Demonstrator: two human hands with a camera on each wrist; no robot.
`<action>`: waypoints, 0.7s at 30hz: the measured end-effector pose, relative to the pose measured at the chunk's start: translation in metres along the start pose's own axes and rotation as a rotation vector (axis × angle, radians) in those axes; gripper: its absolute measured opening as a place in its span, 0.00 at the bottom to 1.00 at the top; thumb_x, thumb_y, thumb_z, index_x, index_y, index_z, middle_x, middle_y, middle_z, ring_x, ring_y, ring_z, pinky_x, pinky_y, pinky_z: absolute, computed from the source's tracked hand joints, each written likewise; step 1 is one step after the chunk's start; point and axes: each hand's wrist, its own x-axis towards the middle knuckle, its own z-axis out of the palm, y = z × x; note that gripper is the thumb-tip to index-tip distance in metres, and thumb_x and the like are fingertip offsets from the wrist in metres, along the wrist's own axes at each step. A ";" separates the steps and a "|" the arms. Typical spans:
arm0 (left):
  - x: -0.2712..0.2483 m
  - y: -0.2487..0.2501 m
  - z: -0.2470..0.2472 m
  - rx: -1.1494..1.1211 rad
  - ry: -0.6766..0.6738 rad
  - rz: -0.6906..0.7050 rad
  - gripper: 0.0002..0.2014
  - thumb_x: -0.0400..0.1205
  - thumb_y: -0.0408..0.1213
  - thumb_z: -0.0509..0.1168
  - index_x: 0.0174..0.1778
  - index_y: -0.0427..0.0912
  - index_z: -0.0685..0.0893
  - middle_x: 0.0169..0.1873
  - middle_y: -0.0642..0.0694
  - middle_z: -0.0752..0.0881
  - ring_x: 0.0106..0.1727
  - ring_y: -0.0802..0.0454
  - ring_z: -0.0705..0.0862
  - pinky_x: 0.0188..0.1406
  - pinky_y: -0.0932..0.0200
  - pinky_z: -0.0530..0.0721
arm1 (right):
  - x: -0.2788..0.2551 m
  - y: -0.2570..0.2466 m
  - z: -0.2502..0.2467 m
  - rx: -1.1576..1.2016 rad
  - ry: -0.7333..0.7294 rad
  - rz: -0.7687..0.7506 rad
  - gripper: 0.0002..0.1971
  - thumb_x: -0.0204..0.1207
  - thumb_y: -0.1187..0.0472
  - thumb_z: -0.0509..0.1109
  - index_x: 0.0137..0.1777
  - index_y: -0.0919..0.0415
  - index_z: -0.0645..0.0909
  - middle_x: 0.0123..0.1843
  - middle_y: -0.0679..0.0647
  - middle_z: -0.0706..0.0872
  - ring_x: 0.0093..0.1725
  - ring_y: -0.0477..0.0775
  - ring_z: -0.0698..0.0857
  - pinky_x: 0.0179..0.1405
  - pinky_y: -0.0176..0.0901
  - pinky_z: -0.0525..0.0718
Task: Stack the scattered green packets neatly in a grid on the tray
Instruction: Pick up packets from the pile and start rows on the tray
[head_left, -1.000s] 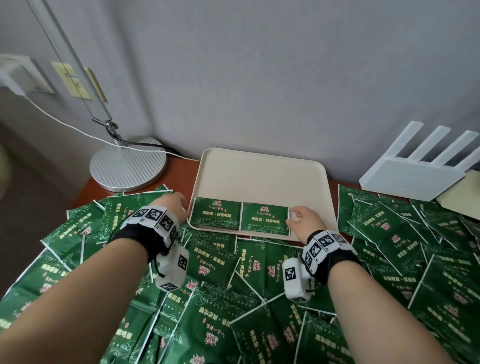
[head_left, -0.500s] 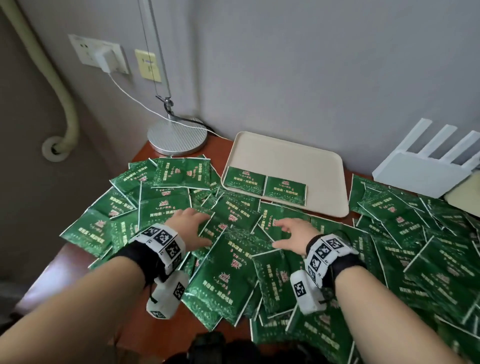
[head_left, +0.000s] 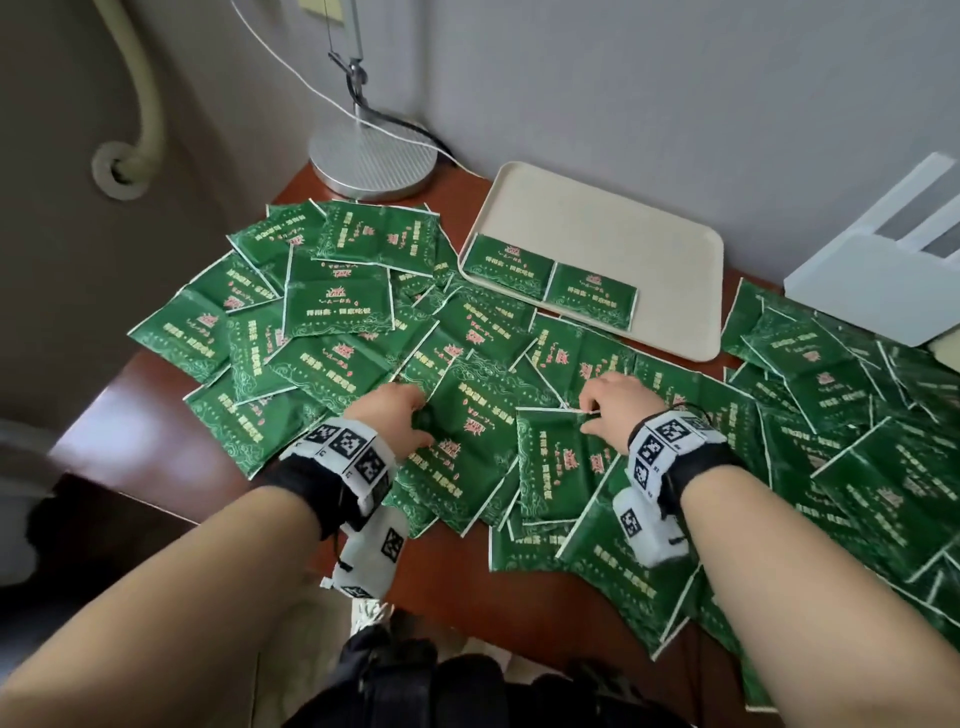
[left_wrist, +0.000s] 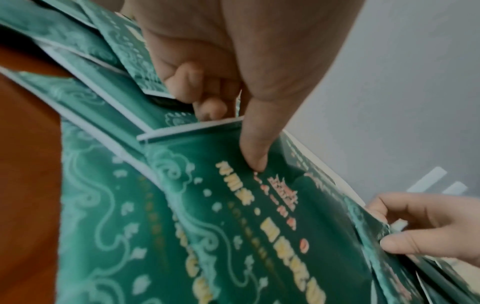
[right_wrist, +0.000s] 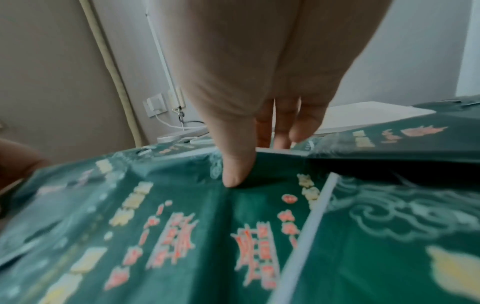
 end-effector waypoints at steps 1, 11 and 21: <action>-0.001 -0.002 -0.001 -0.038 0.001 -0.012 0.21 0.80 0.43 0.66 0.69 0.45 0.74 0.59 0.47 0.80 0.54 0.51 0.81 0.48 0.62 0.81 | -0.001 0.002 -0.004 0.038 -0.006 -0.001 0.10 0.78 0.55 0.66 0.57 0.57 0.75 0.60 0.55 0.79 0.52 0.53 0.77 0.49 0.41 0.75; -0.024 -0.008 -0.047 -0.417 0.212 -0.009 0.08 0.79 0.36 0.67 0.52 0.44 0.77 0.45 0.48 0.85 0.39 0.56 0.84 0.33 0.67 0.83 | -0.025 0.034 -0.049 0.768 0.328 0.016 0.09 0.79 0.60 0.65 0.55 0.56 0.69 0.58 0.61 0.82 0.47 0.54 0.83 0.50 0.46 0.83; -0.017 0.014 -0.056 -0.504 0.297 0.121 0.19 0.79 0.31 0.66 0.63 0.55 0.79 0.52 0.48 0.86 0.44 0.50 0.86 0.36 0.60 0.85 | -0.059 0.049 -0.025 0.845 0.424 0.120 0.24 0.77 0.64 0.67 0.73 0.54 0.71 0.70 0.56 0.77 0.58 0.53 0.82 0.63 0.49 0.80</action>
